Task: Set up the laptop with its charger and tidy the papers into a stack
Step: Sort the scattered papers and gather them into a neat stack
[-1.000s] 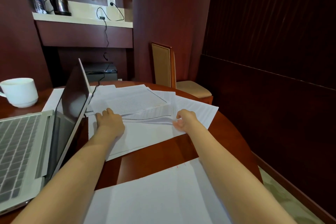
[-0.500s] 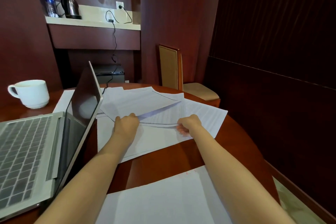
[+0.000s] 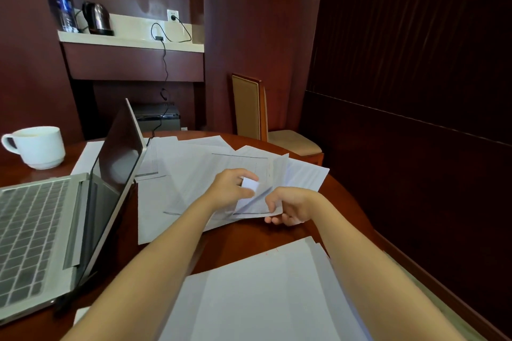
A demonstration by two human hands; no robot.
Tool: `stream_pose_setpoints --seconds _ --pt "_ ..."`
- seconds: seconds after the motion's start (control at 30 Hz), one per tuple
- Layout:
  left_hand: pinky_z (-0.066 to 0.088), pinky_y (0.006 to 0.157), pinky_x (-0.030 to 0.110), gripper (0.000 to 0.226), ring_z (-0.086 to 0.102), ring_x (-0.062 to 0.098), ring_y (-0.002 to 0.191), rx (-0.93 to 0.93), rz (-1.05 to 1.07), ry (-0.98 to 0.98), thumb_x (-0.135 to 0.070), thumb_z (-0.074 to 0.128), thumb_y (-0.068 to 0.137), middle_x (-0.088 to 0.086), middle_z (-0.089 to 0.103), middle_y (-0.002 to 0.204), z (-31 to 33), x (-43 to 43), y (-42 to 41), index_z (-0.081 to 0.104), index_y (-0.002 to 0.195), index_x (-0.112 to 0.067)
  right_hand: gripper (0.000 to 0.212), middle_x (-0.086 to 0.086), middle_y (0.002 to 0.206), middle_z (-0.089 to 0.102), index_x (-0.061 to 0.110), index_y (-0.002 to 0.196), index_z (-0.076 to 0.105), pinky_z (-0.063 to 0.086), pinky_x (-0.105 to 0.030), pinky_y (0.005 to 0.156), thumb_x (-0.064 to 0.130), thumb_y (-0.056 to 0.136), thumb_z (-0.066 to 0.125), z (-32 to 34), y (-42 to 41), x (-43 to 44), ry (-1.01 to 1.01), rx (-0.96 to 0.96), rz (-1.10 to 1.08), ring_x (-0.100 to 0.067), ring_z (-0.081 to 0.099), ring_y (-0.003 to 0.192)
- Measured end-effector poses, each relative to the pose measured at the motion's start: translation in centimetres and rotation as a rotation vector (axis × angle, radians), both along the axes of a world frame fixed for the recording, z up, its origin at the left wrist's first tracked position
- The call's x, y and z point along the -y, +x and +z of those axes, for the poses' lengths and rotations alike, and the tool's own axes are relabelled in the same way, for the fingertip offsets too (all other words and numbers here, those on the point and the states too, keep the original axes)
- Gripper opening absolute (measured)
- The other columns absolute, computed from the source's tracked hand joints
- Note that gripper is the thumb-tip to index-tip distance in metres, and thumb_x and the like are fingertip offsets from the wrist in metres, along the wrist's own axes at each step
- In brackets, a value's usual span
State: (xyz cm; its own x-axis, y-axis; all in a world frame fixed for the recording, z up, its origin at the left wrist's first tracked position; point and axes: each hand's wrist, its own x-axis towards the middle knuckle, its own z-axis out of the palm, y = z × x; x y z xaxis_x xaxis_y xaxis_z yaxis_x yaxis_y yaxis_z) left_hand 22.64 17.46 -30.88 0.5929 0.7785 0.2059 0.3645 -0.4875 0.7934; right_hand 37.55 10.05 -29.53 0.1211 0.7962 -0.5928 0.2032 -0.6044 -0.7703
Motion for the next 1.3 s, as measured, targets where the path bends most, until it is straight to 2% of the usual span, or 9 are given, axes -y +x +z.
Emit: stream_pose_setpoints --seconds 0.13,0.3,0.37,0.47,0.63,0.8,0.93,1.1,1.3 --pt "0.045 0.062 0.010 0.025 0.056 0.007 0.088 0.092 -0.053 -0.202 -0.009 0.066 0.084 -0.009 0.059 0.098 0.0 1.2 0.2 0.063 0.105 -0.021 0.024 -0.007 0.071 0.071 0.013 0.108 0.043 0.046 -0.013 0.043 0.009 0.085 0.046 0.5 0.2 0.8 -0.015 -0.073 0.053 -0.011 0.066 0.054" --pt "0.052 0.076 0.021 0.031 0.052 0.017 0.106 -0.111 -0.232 -0.423 -0.019 0.064 0.087 -0.004 0.052 0.112 0.8 2.2 -0.4 0.057 0.114 -0.030 0.035 -0.017 0.109 0.061 0.008 0.119 0.046 0.058 -0.031 0.054 0.026 0.089 0.050 -0.1 0.4 0.0 0.088 -0.271 -0.200 -0.029 0.066 0.084" --pt "0.052 0.076 0.020 0.029 0.053 0.016 0.103 -0.192 -0.285 -0.458 -0.023 0.062 0.089 -0.008 0.051 0.108 0.9 2.7 -0.8 0.056 0.116 -0.033 0.032 -0.014 0.110 0.059 0.004 0.121 0.048 0.056 -0.028 0.047 0.019 0.093 0.053 -0.8 -0.3 -0.3 0.052 -0.090 -0.273 -0.025 0.062 0.087" --pt "0.048 0.090 0.026 0.028 0.053 0.019 0.117 -0.142 -0.281 -0.484 -0.032 0.055 0.092 -0.005 0.056 0.121 0.8 2.8 -1.2 0.053 0.120 -0.031 0.031 -0.012 0.117 0.056 0.003 0.124 0.046 0.053 -0.027 0.073 0.012 0.096 0.052 -1.5 -0.6 -0.6 0.067 0.194 -0.327 -0.022 0.055 0.099" --pt "0.034 0.103 0.034 0.056 0.038 0.027 0.130 0.034 0.244 -0.316 -0.035 0.054 0.092 0.009 0.034 0.146 0.8 1.3 -2.3 0.031 0.141 -0.017 0.038 -0.017 0.134 0.048 -0.002 0.133 0.042 0.041 -0.023 0.063 0.006 0.096 0.046 -0.8 0.9 0.8 0.223 0.376 -0.341 -0.021 0.045 0.094" --pt "0.029 0.108 0.041 0.081 0.034 0.031 0.134 0.118 0.307 -0.399 -0.032 0.061 0.088 0.012 0.029 0.150 0.6 0.7 -3.1 0.009 0.148 -0.015 0.030 -0.003 0.083 0.047 0.000 0.123 0.051 0.041 -0.020 0.057 0.009 0.095 0.044 0.1 2.6 2.3 0.297 0.462 -0.494 -0.018 0.050 0.076" --pt "0.040 0.102 0.042 0.060 0.049 0.028 0.123 0.318 0.212 -0.359 -0.020 0.062 0.089 0.009 0.045 0.140 2.0 1.4 -2.1 0.032 0.141 -0.013 0.015 -0.009 0.098 0.056 0.008 0.101 0.057 0.048 -0.041 0.095 0.004 0.090 0.047 0.2 3.2 3.8 0.511 0.276 -0.584 -0.032 0.056 0.108" --pt "0.047 0.079 0.025 0.035 0.058 0.016 0.100 0.530 0.176 -0.257 -0.011 0.060 0.090 0.003 0.060 0.119 4.6 3.0 -1.1 0.054 0.124 -0.011 0.029 -0.009 0.126 0.057 0.011 0.122 0.054 0.043 -0.048 0.101 0.009 0.094 0.051 1.1 3.1 5.1 0.786 0.117 -0.578 -0.028 0.054 0.114" --pt "0.045 0.081 0.024 0.042 0.057 0.012 0.101 0.587 0.168 -0.239 -0.016 0.064 0.086 -0.002 0.059 0.115 5.5 4.4 -1.4 0.052 0.126 -0.014 0.046 -0.001 0.118 0.058 0.010 0.127 0.051 0.046 -0.032 0.086 0.025 0.086 0.066 2.4 2.7 6.8 0.906 0.019 -0.575 -0.019 0.056 0.105"
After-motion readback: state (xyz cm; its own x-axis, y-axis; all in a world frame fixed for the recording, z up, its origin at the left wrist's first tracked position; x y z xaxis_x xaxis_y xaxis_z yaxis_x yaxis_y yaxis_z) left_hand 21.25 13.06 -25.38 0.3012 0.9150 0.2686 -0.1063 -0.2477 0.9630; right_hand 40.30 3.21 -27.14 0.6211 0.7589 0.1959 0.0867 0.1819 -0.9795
